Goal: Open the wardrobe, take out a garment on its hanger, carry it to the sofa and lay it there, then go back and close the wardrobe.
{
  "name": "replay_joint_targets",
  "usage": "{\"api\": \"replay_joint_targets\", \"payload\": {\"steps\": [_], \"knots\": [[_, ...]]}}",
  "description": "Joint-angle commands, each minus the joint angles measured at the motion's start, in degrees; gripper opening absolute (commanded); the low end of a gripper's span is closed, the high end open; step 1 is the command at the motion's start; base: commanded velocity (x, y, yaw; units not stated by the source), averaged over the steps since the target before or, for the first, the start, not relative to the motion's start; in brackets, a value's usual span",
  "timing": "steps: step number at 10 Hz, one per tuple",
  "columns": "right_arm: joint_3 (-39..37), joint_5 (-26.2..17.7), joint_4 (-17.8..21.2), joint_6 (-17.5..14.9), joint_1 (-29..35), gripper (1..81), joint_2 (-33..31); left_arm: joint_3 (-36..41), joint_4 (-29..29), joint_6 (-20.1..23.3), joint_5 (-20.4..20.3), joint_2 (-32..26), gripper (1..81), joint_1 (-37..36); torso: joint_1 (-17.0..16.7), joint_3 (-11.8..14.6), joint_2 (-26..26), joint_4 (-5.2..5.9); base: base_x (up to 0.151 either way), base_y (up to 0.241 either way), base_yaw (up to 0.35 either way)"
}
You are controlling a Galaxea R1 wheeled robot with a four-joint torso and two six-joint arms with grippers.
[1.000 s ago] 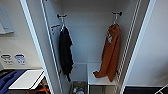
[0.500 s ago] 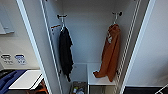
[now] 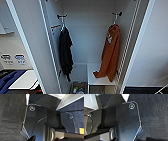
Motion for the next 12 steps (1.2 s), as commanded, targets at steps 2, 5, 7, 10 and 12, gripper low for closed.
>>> {"api": "replay_joint_targets", "payload": {"steps": [2,5,7,10,12], "knots": [[-1.6,-3.2,-1.0,-1.0,1.9,81.1,0.9,-0.2,0.6,0.0,2.5,-0.9,81.1,-1.5,0.0,0.0,0.0,0.0,0.0,0.0,0.0],[-1.4,-3.2,-1.4,-1.0,2.1,81.1,0.9,-0.2,0.8,0.1,2.5,-0.9,81.1,-1.6,0.0,0.0,0.0,0.0,-0.021,0.0,0.0],[-1.6,-3.2,-1.8,-1.0,2.4,81.1,1.1,-0.2,0.8,0.1,2.6,-0.9,81.1,-1.5,0.1,0.0,0.0,0.0,-0.073,0.0,0.0],[-1.5,-3.6,-2.8,-1.0,3.3,81.1,1.1,-0.2,0.8,0.2,2.6,-0.7,81.1,-1.5,-0.1,0.0,0.0,0.0,-0.075,0.0,0.0],[-1.6,-4.4,-5.0,-1.0,5.0,81.1,1.1,-0.2,0.8,0.3,2.6,-0.7,81.1,-1.5,-0.1,0.0,0.0,0.0,-0.033,0.0,0.0]]}}
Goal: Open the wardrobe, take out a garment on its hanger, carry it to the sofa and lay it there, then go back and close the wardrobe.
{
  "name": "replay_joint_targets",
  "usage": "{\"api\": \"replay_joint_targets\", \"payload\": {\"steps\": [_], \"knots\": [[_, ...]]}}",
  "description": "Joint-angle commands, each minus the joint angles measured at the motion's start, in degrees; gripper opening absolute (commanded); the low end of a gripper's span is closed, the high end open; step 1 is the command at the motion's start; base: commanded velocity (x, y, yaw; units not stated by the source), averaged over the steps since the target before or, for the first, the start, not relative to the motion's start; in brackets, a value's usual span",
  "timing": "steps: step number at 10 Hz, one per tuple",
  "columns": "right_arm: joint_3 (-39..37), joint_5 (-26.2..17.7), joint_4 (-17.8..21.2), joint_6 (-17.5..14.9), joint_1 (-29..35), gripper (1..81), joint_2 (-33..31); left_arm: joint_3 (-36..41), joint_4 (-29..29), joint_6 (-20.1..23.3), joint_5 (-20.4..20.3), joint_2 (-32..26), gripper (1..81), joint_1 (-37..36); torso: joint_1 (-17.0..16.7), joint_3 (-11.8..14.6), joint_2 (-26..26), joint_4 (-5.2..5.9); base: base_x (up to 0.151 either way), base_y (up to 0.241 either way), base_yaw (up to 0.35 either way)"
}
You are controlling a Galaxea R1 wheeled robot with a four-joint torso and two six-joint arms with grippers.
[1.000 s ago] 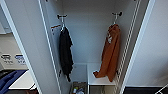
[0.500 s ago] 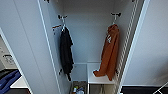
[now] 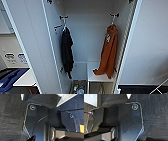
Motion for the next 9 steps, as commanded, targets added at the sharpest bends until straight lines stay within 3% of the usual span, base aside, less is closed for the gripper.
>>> {"api": "replay_joint_targets", "payload": {"steps": [1,2,4,6,8,9], "knots": [[-0.1,-5.3,-5.0,-0.1,5.6,81.1,-0.7,0.0,0.6,0.4,2.3,-0.6,81.1,-1.9,0.1,0.0,0.0,0.0,0.0,0.0,0.0],[-0.1,-6.2,-9.6,-0.1,7.3,81.1,-0.3,0.0,0.7,0.4,2.3,-0.4,81.1,-1.9,0.1,0.0,0.0,0.0,0.0,0.0,0.0],[-0.3,-7.1,-23.7,-3.1,10.3,81.1,1.6,-0.2,0.7,0.4,3.6,0.0,81.1,-1.9,0.1,0.0,0.0,0.0,0.0,0.0,0.0],[-0.5,-12.1,-38.2,-3.6,14.0,81.1,4.4,-3.1,0.6,0.4,3.7,1.5,81.1,-2.0,0.1,0.0,0.0,0.0,0.0,0.0,0.0],[-0.4,-21.8,-53.1,-4.3,16.4,81.1,7.6,-6.2,0.6,0.4,3.8,3.5,81.1,-2.2,0.1,0.0,0.0,0.0,0.0,0.0,0.0],[-0.2,-24.2,-58.6,-4.8,17.0,81.1,8.9,-7.0,0.6,0.4,3.7,4.1,81.1,-2.4,0.1,0.0,0.0,0.0,0.0,0.0,0.0]]}}
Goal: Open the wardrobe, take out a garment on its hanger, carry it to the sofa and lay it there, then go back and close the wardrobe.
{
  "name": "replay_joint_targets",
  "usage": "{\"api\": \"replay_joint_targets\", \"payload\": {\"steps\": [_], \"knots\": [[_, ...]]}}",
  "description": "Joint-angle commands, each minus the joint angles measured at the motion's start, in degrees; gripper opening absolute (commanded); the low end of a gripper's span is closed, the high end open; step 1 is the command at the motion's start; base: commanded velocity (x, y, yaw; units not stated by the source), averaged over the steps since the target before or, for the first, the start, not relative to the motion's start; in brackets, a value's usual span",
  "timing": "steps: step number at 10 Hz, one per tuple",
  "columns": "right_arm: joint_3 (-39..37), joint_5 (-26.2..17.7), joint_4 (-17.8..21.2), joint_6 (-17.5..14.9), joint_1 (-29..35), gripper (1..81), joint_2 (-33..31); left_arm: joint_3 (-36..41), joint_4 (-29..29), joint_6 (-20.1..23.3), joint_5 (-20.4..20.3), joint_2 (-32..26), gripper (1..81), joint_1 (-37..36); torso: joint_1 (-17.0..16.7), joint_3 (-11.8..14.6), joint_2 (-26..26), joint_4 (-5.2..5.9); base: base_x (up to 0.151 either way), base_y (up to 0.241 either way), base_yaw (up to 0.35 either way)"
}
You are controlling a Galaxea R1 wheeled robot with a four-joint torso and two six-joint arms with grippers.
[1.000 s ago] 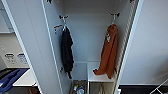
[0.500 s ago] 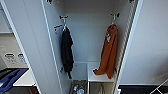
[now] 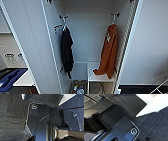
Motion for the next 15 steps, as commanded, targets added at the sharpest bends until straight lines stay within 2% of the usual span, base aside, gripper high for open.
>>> {"api": "replay_joint_targets", "payload": {"steps": [1,2,3,5,7,9,12,14,15], "knots": [[-0.2,-11.3,-17.8,-1.7,6.7,81.1,4.3,-1.5,0.4,-0.1,2.5,1.1,81.1,-2.4,0.0,0.0,0.0,0.0,0.0,0.0,0.0],[0.0,-13.1,-25.3,-1.5,6.8,81.1,5.5,-1.5,0.2,-0.1,2.5,1.2,81.1,-2.6,0.0,0.0,0.0,0.0,0.0,0.0,0.0],[0.2,-13.8,-30.9,-1.4,7.4,81.1,6.3,-1.5,0.0,-0.1,2.5,1.1,81.1,-2.7,0.0,0.0,0.0,0.0,0.0,0.0,0.0],[2.6,-18.4,-40.2,-1.4,9.3,81.1,7.7,-1.5,-0.3,-0.1,2.6,1.0,81.1,-3.2,0.0,0.0,0.0,0.0,0.0,0.0,0.0],[9.1,-25.7,-47.5,-1.1,11.6,81.1,7.5,-1.5,-0.3,-0.2,2.6,1.0,81.1,-3.2,0.0,0.0,0.0,0.0,0.0,0.0,0.0],[17.1,-30.3,-52.8,-1.5,13.6,81.1,7.2,-1.5,-0.3,-0.3,2.5,1.0,81.1,-3.3,0.0,0.0,0.0,0.0,0.0,0.0,0.0],[22.0,-34.5,-53.5,-0.8,17.6,81.1,7.5,-1.5,-0.1,-0.3,2.5,1.1,81.1,-3.2,0.0,0.0,0.0,0.0,0.0,0.0,0.0],[21.9,-38.0,-52.7,-0.7,21.2,81.1,9.6,-1.5,0.0,-0.3,2.5,1.2,81.1,-3.3,0.0,0.0,0.0,0.0,0.0,0.0,0.0],[21.4,-40.3,-50.9,-0.5,23.3,81.1,10.5,-1.5,0.1,-0.3,2.5,1.2,81.1,-3.3,0.0,0.0,0.0,0.0,0.0,0.0,0.0]]}}
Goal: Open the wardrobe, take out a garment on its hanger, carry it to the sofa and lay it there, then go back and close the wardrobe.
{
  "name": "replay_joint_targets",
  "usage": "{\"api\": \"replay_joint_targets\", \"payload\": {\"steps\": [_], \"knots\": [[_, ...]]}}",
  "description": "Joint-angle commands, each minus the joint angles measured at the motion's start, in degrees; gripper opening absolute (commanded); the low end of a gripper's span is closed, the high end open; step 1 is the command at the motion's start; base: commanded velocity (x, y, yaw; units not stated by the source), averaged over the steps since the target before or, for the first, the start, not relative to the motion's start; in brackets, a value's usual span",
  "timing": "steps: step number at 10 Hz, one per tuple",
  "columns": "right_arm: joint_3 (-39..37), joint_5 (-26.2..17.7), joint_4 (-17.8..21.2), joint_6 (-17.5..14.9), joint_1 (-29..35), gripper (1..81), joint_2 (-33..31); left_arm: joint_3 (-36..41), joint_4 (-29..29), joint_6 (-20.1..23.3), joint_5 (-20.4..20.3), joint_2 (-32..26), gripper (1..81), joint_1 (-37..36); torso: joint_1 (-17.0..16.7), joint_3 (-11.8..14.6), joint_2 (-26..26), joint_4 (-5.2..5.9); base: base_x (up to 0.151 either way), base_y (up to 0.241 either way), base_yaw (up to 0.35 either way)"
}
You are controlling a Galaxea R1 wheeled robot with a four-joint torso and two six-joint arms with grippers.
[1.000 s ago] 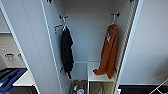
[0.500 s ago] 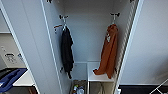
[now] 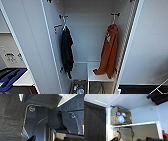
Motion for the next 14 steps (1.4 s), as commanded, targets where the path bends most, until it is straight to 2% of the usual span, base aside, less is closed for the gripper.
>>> {"api": "replay_joint_targets", "payload": {"steps": [1,2,3,4,5,6,7,8,9,11,14], "knots": [[-0.1,-11.7,2.3,0.9,10.4,81.1,3.7,-0.2,0.1,-0.3,2.4,-0.5,81.1,-2.0,0.0,0.0,0.0,0.0,0.0,0.0,0.0],[-0.8,-15.3,4.6,1.3,11.2,81.1,3.7,-0.2,0.2,-0.3,2.4,-0.4,81.1,-2.0,0.0,0.0,0.0,0.0,0.0,0.0,0.0],[-1.2,-19.1,5.9,3.3,11.9,81.1,3.7,-0.1,0.3,-0.3,2.4,-0.5,81.1,-2.0,0.0,0.0,0.0,0.0,0.0,0.0,0.0],[-2.2,-25.5,9.8,4.9,13.4,81.1,3.7,-0.1,0.7,-0.3,2.4,-0.4,81.1,-2.0,0.0,0.0,0.0,0.0,0.0,0.0,0.0],[-2.5,-29.4,15.0,5.0,14.8,81.1,3.7,0.0,0.8,-0.2,2.4,-0.3,81.1,-2.0,0.1,0.0,0.0,0.0,0.0,0.0,0.0],[-2.5,-32.0,16.8,5.0,15.2,81.1,3.7,0.0,0.8,-0.1,2.4,-0.2,81.1,-1.9,0.1,0.0,0.0,0.0,0.0,0.0,0.0],[-2.5,-35.2,17.5,6.4,15.3,81.1,3.7,0.0,0.8,-0.1,2.3,-0.2,81.1,-1.8,0.1,0.0,0.0,0.0,0.0,0.0,0.0],[-2.2,-39.7,19.6,7.4,15.1,81.1,3.7,0.0,0.7,0.0,2.3,-0.3,81.1,-1.8,0.1,0.0,0.0,0.0,0.0,0.0,0.0],[-1.7,-42.3,21.9,7.4,14.8,81.1,3.7,0.0,0.8,0.0,2.2,-0.1,81.1,-1.8,0.1,0.0,0.0,0.0,0.0,0.0,0.0],[-1.5,-45.6,22.6,8.6,14.0,81.1,3.5,0.0,0.7,0.0,2.1,-0.3,81.1,-1.9,0.1,0.0,0.0,0.0,0.0,0.0,0.0],[-1.2,-45.0,24.7,10.6,12.8,81.1,0.9,-0.1,0.7,0.0,1.8,-0.4,81.1,-1.9,0.1,0.0,0.0,0.0,0.0,0.0,0.0]]}}
